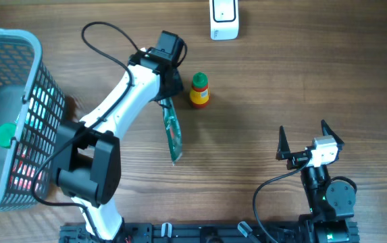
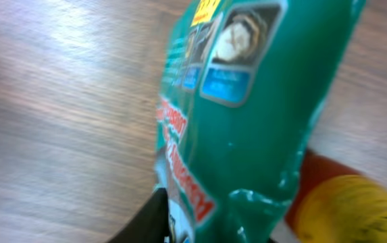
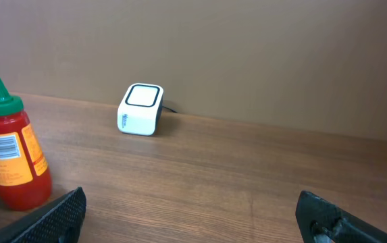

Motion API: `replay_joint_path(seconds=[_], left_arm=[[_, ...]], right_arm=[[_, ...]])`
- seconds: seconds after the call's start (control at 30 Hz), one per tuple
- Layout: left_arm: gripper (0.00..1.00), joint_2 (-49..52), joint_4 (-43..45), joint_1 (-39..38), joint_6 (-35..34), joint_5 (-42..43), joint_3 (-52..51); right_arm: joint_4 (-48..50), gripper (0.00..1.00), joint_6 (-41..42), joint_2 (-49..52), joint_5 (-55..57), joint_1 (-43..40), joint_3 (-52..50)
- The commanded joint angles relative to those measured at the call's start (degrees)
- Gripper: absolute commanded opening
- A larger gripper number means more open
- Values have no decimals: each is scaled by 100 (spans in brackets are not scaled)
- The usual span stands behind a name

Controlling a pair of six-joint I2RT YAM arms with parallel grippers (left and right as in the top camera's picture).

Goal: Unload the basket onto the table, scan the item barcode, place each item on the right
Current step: 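Lay the green packet flat on the table beside the bottle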

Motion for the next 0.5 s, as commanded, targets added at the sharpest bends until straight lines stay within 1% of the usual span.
replay_joint_path(seconds=[0.0, 0.17, 0.3, 0.4, 0.43, 0.47], left_arm=[[27, -107, 240, -212, -79, -76, 111], [27, -107, 382, -332, -79, -72, 232], [24, -120, 323, -382, -76, -20, 643], [23, -177, 280, -387, -76, 197, 837], [24, -212, 278, -391, -76, 258, 868], [29, -260, 273, -398, -76, 273, 876]], right_arm=[[9, 100, -48, -42, -72, 20, -7], [11, 100, -50, -42, -72, 20, -7], [11, 100, -50, -42, -74, 20, -7], [11, 100, -50, -42, -72, 20, -7], [11, 100, -50, -42, -72, 20, -7], [11, 100, -48, -42, -72, 20, -7]])
